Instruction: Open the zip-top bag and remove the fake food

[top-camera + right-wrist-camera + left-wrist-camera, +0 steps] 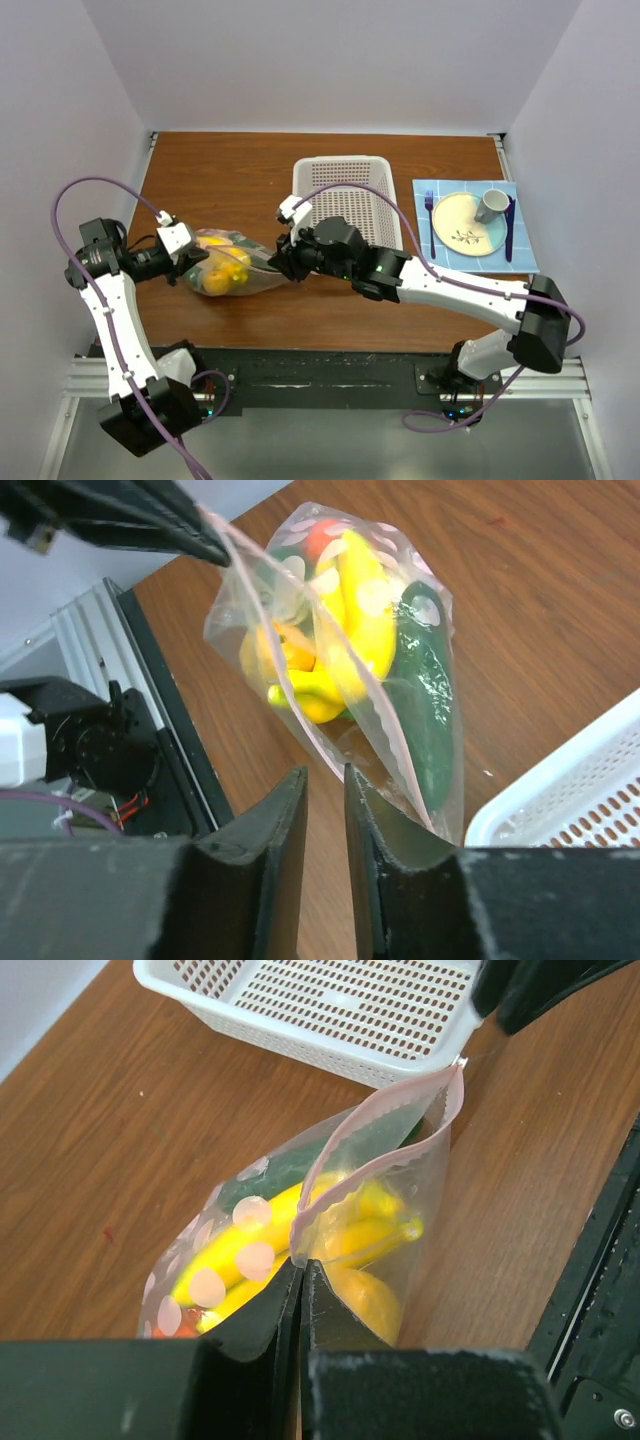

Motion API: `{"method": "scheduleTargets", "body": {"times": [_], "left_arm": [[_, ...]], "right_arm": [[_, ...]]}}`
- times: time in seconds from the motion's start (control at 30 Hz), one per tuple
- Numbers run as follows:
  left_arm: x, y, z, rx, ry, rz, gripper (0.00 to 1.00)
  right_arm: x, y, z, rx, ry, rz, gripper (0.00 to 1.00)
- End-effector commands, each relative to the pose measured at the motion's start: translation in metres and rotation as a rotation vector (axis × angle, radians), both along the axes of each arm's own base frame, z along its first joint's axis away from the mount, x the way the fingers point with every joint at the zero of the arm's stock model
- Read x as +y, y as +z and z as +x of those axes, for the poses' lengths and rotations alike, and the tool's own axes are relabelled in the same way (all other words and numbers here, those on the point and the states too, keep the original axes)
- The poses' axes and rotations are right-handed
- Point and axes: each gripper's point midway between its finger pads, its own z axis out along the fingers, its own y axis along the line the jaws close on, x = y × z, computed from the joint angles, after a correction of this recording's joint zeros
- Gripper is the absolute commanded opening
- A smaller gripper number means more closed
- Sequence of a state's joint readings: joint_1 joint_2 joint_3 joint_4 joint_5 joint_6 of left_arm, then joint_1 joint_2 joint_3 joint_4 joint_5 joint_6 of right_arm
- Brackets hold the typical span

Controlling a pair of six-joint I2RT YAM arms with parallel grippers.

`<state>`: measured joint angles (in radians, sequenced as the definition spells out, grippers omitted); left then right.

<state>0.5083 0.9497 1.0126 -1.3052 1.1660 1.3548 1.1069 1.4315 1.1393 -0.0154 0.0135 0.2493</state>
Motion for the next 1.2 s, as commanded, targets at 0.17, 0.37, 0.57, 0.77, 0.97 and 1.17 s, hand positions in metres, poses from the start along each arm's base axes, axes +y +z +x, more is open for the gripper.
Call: {"method": "scheduleTargets", "body": {"times": [0.17,0.37,0.57,0.77,0.97,1.17], "left_arm": [[-0.005,0.029,-0.002,-0.079,-0.003,0.001,0.04],[-0.012,0.019,-0.009,-0.068,-0.026,0.007,0.04],[-0.021,0.005,-0.017,-0.022,-0.058,-0.008,0.03],[-0.03,0.008,-0.022,0.004,-0.076,-0.037,0.32],[-0.021,0.027,-0.008,0.046,-0.021,-0.041,0.47],[0.025,0.008,0.041,0.155,0.117,0.018,0.48]], "right_arm": [[0.033,-0.001,0.005,0.048,-0.004,0.085,0.2],[0.043,0.0,0.013,0.052,-0.028,0.101,0.2],[0.046,0.004,0.016,0.056,-0.043,0.138,0.23],[0.054,-0.023,0.011,0.125,-0.028,0.102,0.24],[0.055,-0.055,0.0,0.188,-0.028,0.051,0.33],[0.049,-0.083,-0.026,0.184,-0.025,-0.036,0.51]]}}
